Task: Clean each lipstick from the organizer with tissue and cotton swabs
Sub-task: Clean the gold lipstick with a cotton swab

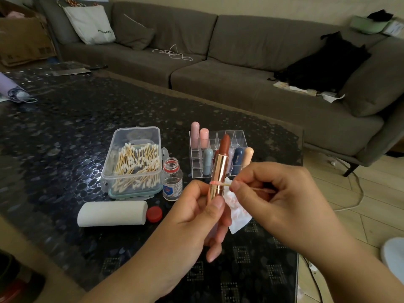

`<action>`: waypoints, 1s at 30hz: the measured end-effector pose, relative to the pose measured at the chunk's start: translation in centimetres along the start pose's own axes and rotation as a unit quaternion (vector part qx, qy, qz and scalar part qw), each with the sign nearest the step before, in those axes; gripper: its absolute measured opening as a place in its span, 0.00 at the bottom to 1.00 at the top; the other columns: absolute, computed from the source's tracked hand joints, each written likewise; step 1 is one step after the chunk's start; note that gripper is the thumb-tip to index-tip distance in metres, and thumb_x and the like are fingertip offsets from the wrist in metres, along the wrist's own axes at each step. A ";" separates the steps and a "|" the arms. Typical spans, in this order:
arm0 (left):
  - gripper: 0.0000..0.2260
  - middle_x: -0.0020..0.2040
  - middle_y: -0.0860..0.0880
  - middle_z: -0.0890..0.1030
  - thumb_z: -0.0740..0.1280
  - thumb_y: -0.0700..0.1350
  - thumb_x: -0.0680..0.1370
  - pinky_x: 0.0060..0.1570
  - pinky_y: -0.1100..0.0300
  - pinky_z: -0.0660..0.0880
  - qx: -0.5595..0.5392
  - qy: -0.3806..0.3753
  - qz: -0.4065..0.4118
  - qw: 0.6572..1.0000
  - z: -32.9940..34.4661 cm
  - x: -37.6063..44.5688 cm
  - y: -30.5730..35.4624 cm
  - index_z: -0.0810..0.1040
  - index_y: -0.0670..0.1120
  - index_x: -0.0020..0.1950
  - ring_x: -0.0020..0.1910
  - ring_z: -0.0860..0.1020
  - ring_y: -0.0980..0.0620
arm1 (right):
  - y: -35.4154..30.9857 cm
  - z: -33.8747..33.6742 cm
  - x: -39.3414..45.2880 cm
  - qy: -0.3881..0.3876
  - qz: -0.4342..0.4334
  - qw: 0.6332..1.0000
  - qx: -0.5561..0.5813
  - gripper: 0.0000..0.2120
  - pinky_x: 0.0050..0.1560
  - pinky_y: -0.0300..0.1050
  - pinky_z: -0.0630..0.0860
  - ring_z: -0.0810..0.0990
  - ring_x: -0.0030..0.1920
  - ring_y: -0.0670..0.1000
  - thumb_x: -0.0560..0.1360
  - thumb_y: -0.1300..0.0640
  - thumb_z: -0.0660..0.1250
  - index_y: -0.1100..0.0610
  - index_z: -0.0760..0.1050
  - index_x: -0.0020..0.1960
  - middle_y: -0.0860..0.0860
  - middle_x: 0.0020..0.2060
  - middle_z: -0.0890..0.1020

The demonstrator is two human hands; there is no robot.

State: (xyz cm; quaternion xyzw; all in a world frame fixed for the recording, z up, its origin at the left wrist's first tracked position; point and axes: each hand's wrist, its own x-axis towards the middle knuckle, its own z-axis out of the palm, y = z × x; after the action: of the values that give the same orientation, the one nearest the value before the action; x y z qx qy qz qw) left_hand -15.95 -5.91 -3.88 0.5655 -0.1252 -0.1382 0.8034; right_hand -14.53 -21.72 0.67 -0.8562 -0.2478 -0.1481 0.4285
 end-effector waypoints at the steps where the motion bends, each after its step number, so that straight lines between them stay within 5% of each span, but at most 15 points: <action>1: 0.14 0.34 0.48 0.75 0.63 0.49 0.73 0.23 0.62 0.66 0.003 -0.003 0.000 1.000 0.0 0.0 0.0 0.72 0.43 0.55 0.29 0.71 0.54 | 0.0 0.0 0.0 -0.002 0.004 1.000 0.008 0.07 0.27 0.26 0.61 0.67 0.22 0.41 0.71 0.57 0.68 0.54 0.79 0.35 0.48 0.23 0.73; 8: 0.12 0.33 0.50 0.74 0.63 0.53 0.77 0.23 0.63 0.66 0.032 0.006 0.001 0.999 -0.1 0.0 0.0 0.70 0.44 0.51 0.29 0.70 0.55 | 0.0 -0.2 0.3 0.089 -0.005 0.996 -0.015 0.07 0.27 0.34 0.69 0.74 0.28 0.49 0.73 0.49 0.67 0.51 0.80 0.39 0.49 0.27 0.77; 17: 0.04 0.31 0.49 0.72 0.63 0.51 0.73 0.22 0.62 0.66 0.046 0.023 0.014 0.999 -0.2 0.3 -0.5 0.75 0.53 0.44 0.29 0.67 0.50 | -0.4 0.0 0.2 0.015 -0.041 0.997 -0.061 0.07 0.28 0.25 0.62 0.69 0.24 0.40 0.70 0.59 0.69 0.56 0.78 0.33 0.42 0.23 0.70; 25: 0.05 0.31 0.50 0.72 0.63 0.54 0.73 0.24 0.60 0.66 0.092 0.030 0.021 0.995 -0.4 0.2 -0.6 0.72 0.53 0.43 0.29 0.66 0.48 | -0.4 -0.2 0.3 0.097 -0.033 0.991 -0.088 0.07 0.29 0.28 0.64 0.71 0.27 0.46 0.72 0.55 0.68 0.53 0.79 0.36 0.47 0.24 0.74; 30: 0.08 0.29 0.49 0.74 0.64 0.54 0.75 0.23 0.59 0.65 0.082 0.040 0.026 0.996 -0.1 0.3 -0.4 0.72 0.50 0.47 0.26 0.67 0.51 | -0.6 0.4 0.4 0.065 -0.066 0.988 -0.123 0.06 0.31 0.23 0.62 0.69 0.27 0.38 0.70 0.58 0.69 0.54 0.78 0.34 0.37 0.25 0.69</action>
State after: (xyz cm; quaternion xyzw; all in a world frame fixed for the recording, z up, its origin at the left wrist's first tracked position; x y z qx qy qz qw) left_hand -15.66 -6.10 -4.29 0.6309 -0.1186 -0.0838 0.7621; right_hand -14.54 -20.96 1.04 -0.8729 -0.2548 -0.2608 0.3243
